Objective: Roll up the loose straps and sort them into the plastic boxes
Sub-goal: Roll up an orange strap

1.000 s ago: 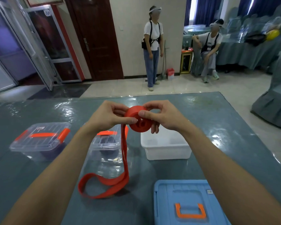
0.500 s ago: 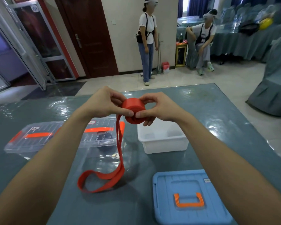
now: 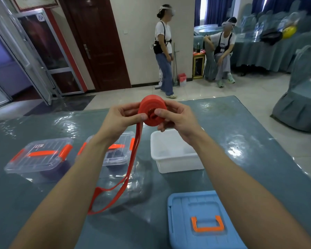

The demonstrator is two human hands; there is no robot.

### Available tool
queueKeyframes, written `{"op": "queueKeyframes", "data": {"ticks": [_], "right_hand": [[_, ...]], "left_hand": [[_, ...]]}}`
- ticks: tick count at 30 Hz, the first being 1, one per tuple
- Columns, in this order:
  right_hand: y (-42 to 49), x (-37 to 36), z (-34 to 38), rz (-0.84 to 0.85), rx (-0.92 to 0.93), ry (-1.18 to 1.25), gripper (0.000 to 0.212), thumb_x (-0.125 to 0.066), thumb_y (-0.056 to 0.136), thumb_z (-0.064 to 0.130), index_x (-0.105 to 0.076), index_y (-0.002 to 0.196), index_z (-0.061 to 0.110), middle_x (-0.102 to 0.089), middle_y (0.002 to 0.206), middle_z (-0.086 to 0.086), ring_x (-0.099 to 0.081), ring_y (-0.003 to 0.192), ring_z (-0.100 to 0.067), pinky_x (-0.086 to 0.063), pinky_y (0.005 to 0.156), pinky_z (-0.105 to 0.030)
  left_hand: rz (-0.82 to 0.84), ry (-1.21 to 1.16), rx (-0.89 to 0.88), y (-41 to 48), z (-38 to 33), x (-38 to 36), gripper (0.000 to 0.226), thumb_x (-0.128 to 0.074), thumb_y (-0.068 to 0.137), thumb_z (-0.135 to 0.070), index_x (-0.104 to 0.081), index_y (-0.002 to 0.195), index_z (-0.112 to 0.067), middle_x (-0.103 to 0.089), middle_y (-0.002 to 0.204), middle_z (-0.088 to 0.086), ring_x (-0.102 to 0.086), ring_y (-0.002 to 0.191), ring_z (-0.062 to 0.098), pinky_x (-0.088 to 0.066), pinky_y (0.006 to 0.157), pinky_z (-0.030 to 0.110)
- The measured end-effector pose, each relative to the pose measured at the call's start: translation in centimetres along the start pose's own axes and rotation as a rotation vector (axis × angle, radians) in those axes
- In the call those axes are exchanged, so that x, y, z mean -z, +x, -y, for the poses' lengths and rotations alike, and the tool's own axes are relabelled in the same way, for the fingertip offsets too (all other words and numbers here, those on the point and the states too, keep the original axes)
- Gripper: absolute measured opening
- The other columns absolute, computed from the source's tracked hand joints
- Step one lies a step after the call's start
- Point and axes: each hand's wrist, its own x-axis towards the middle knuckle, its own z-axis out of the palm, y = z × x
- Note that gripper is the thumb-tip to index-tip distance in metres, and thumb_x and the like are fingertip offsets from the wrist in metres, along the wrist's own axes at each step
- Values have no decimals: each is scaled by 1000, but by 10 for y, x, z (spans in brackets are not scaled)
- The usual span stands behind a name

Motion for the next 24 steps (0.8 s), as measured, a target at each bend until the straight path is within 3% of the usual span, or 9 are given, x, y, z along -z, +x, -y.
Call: {"op": "queueKeyframes", "data": {"ticks": [4,8,11,15,21,24], "right_hand": [[0,1,5,81,-42,-59,54,-88,88,23,-67,137,13,-77,121,-10,-79,75,-40,-65,69,-42],[9,6,23,214,-57,-520,77,-97,77,37,-60,144,25,-69,131,7,-79,66,-34,-62,52,-35],[17,-4,34,333,-58,-679,65,-97,78,29,-66,135,20,-71,122,4,-81,69,-27,-66,60,-34],[20,-8,38,284,16,-726,57,-94,81,30,-68,131,17,-70,119,0,-81,71,-23,-66,64,-30],[15,-3,36,127,60,-290,49,-93,83,23,-74,127,14,-78,111,-5,-79,77,-42,-67,68,-39],[17,-8,35,98,45,-109,45,-91,85,23,-75,126,14,-80,110,-9,-79,79,-42,-67,74,-40]], "left_hand": [[-19,144,-21,3,-20,11,71,-105,53,-57,-84,114,-27,-85,109,4,-82,106,24,-62,102,43],[128,574,14,4,-46,19,66,-101,51,-57,-83,109,-31,-83,92,-19,-81,93,4,-66,96,41],[185,757,-5,6,-57,14,58,-105,56,-42,-82,108,-32,-79,82,-28,-78,88,-3,-67,90,31],[127,621,-50,1,-54,21,67,-103,57,-45,-77,117,-29,-84,95,-11,-81,95,10,-67,91,36],[48,210,-24,-14,-23,35,50,-99,72,-25,-82,119,-26,-84,115,6,-80,112,25,-63,100,34],[11,61,-14,-10,-27,34,53,-102,71,-32,-83,120,-27,-82,121,11,-79,115,27,-62,102,34]]}}
